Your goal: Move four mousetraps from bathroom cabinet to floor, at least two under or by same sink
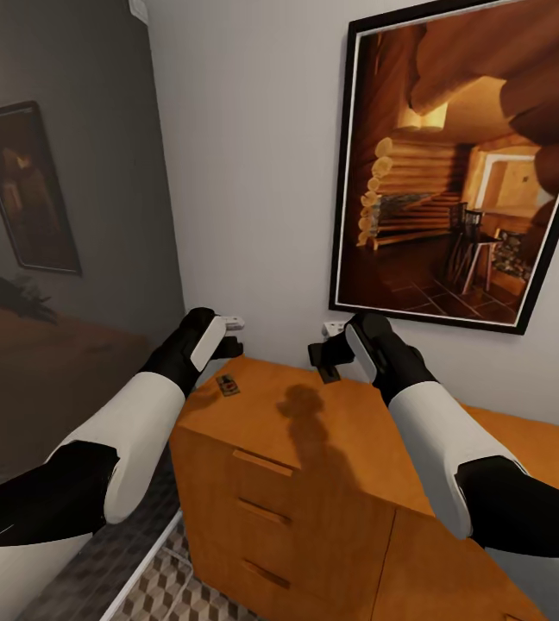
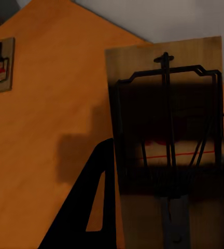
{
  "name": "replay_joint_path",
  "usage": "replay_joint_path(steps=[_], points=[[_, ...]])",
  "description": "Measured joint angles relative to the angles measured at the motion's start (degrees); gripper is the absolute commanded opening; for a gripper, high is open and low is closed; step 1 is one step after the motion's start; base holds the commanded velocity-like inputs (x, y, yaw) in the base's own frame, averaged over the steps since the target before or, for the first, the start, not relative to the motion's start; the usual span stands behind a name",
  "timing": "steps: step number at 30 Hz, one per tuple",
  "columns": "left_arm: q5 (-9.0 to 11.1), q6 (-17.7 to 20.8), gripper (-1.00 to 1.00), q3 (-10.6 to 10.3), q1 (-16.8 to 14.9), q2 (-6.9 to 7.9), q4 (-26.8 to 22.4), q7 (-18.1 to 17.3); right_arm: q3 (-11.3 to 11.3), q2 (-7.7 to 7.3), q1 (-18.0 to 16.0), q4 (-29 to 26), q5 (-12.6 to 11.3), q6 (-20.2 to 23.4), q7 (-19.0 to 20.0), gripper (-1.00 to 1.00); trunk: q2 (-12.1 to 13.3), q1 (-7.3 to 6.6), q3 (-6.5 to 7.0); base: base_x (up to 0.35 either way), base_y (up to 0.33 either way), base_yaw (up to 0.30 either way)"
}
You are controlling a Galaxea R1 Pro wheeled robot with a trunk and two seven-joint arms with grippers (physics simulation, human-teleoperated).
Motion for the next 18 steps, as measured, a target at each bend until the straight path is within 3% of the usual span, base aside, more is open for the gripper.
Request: replay_joint_path(steps=[5, 13, 18], points=[[0.1, 0.0, 1.0, 0.0, 0.0, 0.0, 0.4, 0.1, 0.0, 0.82, 0.0, -0.1, 0.0, 0.0, 0.0, -1.0, 0.0, -0.01, 0.0, 0.294, -0.001, 0.0], [0.1, 0.2, 1.0, 0.0, 0.0, 0.0, 4.1, 0.2, 0.0, 3.33, 0.0, -0.1, 0.2, 0.0, 0.0, -1.0, 0.0, -0.01, 0.0, 0.318, 0.0, 0.0], [-0.1, 0.2, 1.0, 0.2, 0.0, 0.0, 4.9, 0.3, 0.1, 3.7, 0.0, -0.1, 0.0, 0.0, 0.1, -1.0, 0.0, -0.01, 0.0, 0.311, 0.0, 0.0]])
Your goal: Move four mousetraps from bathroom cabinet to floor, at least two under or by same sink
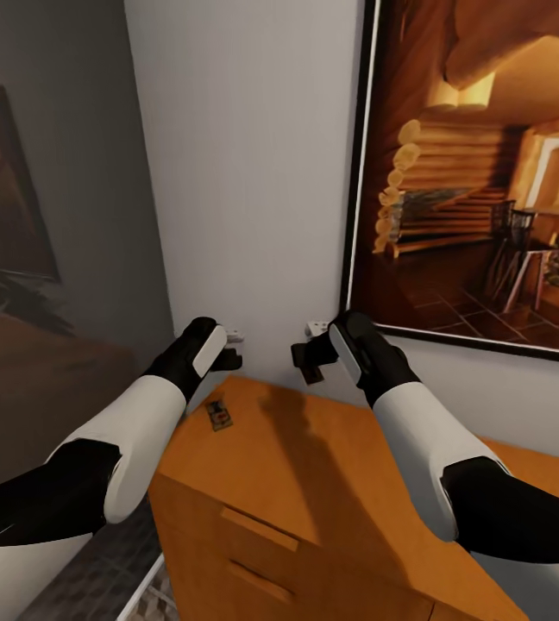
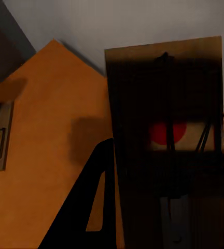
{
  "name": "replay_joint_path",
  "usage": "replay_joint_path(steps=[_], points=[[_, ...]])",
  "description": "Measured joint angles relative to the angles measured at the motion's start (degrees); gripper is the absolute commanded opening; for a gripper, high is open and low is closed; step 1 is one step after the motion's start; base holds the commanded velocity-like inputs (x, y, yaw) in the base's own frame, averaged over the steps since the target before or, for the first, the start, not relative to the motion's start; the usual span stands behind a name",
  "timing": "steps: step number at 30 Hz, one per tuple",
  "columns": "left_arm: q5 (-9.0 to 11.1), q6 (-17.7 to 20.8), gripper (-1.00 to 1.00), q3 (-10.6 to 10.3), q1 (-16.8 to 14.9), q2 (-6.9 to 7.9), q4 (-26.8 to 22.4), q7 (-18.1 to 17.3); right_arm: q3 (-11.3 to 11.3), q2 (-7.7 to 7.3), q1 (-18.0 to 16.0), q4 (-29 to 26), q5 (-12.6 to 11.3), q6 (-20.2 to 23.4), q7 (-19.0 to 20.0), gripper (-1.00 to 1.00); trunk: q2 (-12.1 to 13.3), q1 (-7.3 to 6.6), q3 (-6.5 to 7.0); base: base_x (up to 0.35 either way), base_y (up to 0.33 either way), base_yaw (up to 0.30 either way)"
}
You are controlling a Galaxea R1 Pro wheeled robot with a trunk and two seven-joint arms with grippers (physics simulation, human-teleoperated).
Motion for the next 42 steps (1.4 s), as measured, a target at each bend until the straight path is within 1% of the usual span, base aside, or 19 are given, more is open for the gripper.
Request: replay_joint_path(steps=[6, 14, 19, 28, 32, 33, 37, 38, 42], points=[[-0.1, 0.2, 1.0, 0.0, 0.0, 0.0, 0.5, 0.1, 0.1, 0.0, 0.0, 0.2, -0.4, 0.0, 0.1, -1.0, 0.0, 0.03, 0.0, 0.07, 0.0, 0.0], [-0.2, -0.1, 1.0, 0.1, 0.0, 0.0, 5.4, 0.1, 0.2, 0.0, 0.0, 0.2, -0.4, 0.0, 0.6, -1.0, 0.0, 0.03, 0.0, 0.004, 0.0, 0.0], [-0.3, -0.2, 1.0, 0.2, 0.0, 0.0, 6.7, 0.2, 0.3, 0.0, 0.0, 0.2, -0.7, 0.0, 0.7, -1.0, 0.0, 0.03, 0.0, 0.0, 0.0, 0.0], [-0.4, -0.3, 1.0, 0.3, 0.0, 0.02, 7.1, 0.2, 0.9, 0.0, 0.0, 0.2, -2.8, 0.0, 2.7, -1.0, 0.0, 0.03, 0.0, 0.0, 0.0, 0.0], [-0.4, -0.3, 1.0, 0.3, 0.0, 0.02, 7.1, 0.1, 3.2, 0.0, 0.0, 0.0, -3.2, 0.0, 4.3, -1.0, 0.0, 0.03, 0.0, 0.0, 0.0, 0.0], [-0.4, -0.3, 1.0, 0.3, 0.0, 0.02, 7.1, 0.1, 4.6, 0.0, 0.0, 0.0, -3.4, 0.0, 5.3, -1.0, 0.0, 0.03, 0.0, 0.0, 0.0, 0.0], [-0.4, -0.3, 1.0, 0.3, 0.0, 0.02, 7.1, 0.1, 7.7, 0.0, 0.0, -0.1, -3.3, 0.0, 7.9, -1.0, 0.0, 0.03, 0.0, 0.0, 0.0, 0.0], [-0.4, -0.3, 1.0, 0.3, 0.0, 0.02, 7.1, 0.1, 9.1, 0.0, 0.0, -0.1, -3.4, 0.0, 9.2, -1.0, 0.0, 0.03, 0.0, 0.0, 0.0, 0.0], [-0.4, -0.3, 1.0, 0.3, 0.0, 0.02, 7.1, 0.1, 11.2, 0.0, 0.0, -0.2, -3.3, 0.0, 11.4, -1.0, 0.0, 0.03, 0.0, 0.0, 0.0, 0.0]])
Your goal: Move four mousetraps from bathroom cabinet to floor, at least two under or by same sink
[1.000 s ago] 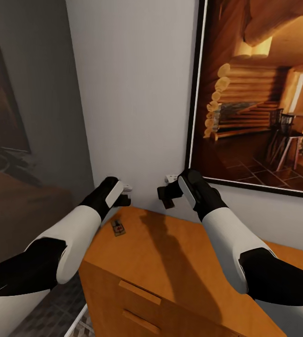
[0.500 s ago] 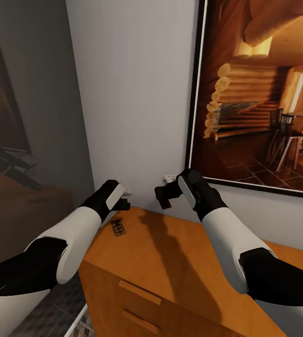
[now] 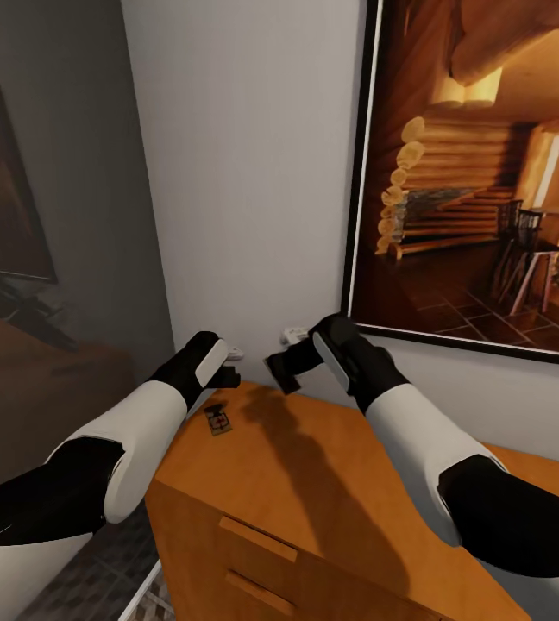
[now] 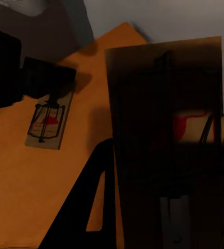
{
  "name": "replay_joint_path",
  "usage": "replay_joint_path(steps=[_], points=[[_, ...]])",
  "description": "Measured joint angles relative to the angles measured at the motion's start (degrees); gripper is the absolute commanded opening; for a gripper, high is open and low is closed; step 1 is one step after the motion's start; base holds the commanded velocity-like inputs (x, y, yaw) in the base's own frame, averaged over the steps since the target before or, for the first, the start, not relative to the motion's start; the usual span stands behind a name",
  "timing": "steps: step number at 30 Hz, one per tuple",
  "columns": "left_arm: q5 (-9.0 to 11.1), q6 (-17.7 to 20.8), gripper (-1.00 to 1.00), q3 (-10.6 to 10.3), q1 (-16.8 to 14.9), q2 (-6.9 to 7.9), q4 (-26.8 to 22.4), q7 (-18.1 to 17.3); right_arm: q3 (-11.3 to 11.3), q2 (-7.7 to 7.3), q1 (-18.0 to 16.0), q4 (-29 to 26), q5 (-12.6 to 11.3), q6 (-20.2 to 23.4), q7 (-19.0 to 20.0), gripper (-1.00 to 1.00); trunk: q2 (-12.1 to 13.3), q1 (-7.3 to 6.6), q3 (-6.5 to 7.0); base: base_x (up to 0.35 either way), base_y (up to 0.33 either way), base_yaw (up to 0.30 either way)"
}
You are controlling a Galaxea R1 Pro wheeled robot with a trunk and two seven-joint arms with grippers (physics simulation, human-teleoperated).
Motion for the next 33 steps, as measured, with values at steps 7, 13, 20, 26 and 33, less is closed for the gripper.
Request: replay_joint_path(steps=[7, 13, 20, 26, 33], points=[[0.0, 0.0, 1.0, 0.0, 0.0, 0.0, 0.0, 0.0, 1.6, 0.0, 0.0, -0.2, 0.1, 0.0, 1.7, -1.0, 0.0, 0.0, 0.0, 0.0, 0.0, 0.0], [0.0, 0.0, 1.0, 0.0, 0.0, 0.0, 0.0, 0.0, 1.8, 0.0, 0.0, -0.3, 0.1, 0.0, 1.9, -1.0, 0.0, 0.0, 0.0, 0.0, 0.0, 0.0], [0.1, 0.2, 1.0, 0.3, 0.0, 0.0, 0.1, 0.1, 1.9, 0.0, 0.0, -0.3, 0.2, 0.0, 1.9, -1.0, 0.0, 0.0, 0.0, 0.0, 0.0, 0.0], [0.3, 0.6, 1.0, 0.3, 0.0, 0.07, 1.2, 0.2, 1.8, 0.0, 0.0, -0.3, 0.2, 0.0, 1.9, -1.0, 0.0, 0.0, 0.0, 0.0, 0.0, 0.0], [0.2, 0.8, 1.0, 3.5, 0.0, 0.4, 3.6, 0.1, 1.8, 0.0, 0.0, -0.3, 0.2, 0.0, 1.7, -1.0, 0.0, 0.0, 0.0, 0.0, 0.0, 0.0]])
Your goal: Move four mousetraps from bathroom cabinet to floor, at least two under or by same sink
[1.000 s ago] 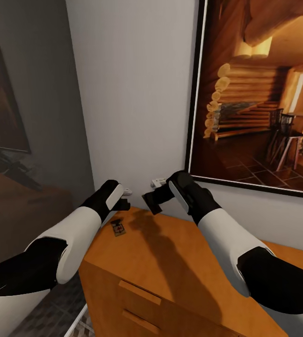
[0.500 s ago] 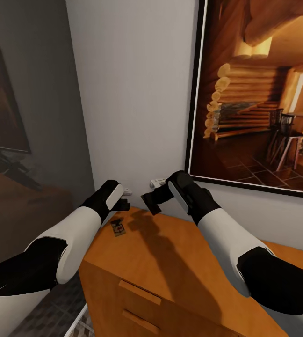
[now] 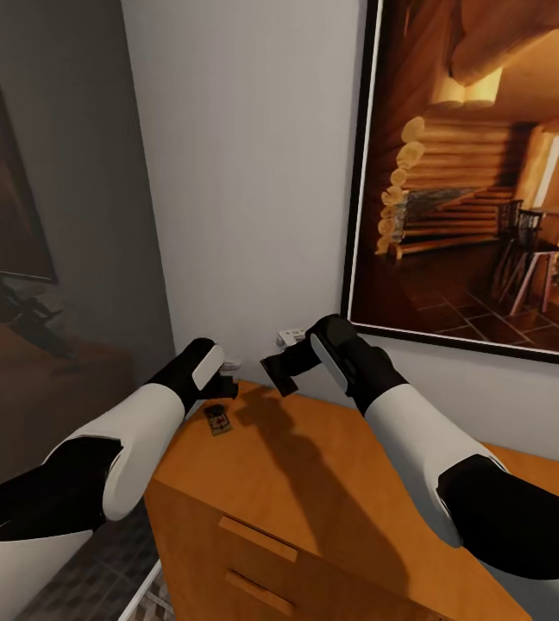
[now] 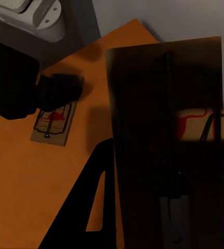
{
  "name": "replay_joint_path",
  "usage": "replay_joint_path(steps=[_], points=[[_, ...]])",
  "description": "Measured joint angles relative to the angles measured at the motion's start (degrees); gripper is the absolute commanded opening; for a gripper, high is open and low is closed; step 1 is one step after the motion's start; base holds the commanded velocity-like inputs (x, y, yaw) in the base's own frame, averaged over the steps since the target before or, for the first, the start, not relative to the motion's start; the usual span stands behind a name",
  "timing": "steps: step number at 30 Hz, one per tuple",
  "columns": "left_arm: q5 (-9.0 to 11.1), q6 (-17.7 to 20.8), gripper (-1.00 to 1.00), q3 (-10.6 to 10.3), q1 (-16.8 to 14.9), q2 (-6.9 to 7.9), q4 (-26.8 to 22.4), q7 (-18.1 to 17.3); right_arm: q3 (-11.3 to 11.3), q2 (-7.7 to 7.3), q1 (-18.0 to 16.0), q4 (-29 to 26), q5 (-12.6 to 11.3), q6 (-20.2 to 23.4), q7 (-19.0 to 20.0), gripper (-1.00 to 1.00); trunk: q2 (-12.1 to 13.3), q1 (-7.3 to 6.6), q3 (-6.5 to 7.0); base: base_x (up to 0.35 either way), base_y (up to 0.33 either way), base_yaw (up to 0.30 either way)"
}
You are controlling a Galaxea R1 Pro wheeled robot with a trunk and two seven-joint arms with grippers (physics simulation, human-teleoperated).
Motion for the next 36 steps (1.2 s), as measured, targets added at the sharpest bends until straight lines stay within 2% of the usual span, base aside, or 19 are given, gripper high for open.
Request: replay_joint_path(steps=[7, 36], points=[[0.0, 0.1, 1.0, 0.2, 0.0, 0.07, 2.2, 0.2, -0.1, 0.0, 0.0, 0.3, 0.1, 0.0, -0.1, -1.0, 0.0, 0.0, 0.0, 0.0, 0.0, 0.0], [0.1, -0.6, 1.0, 0.5, 0.0, -0.27, 2.9, 0.4, -0.1, 0.0, 0.0, 0.6, 0.3, 0.0, -0.2, -1.0, 0.0, 0.0, 0.0, 0.0, 0.0, 0.0]])
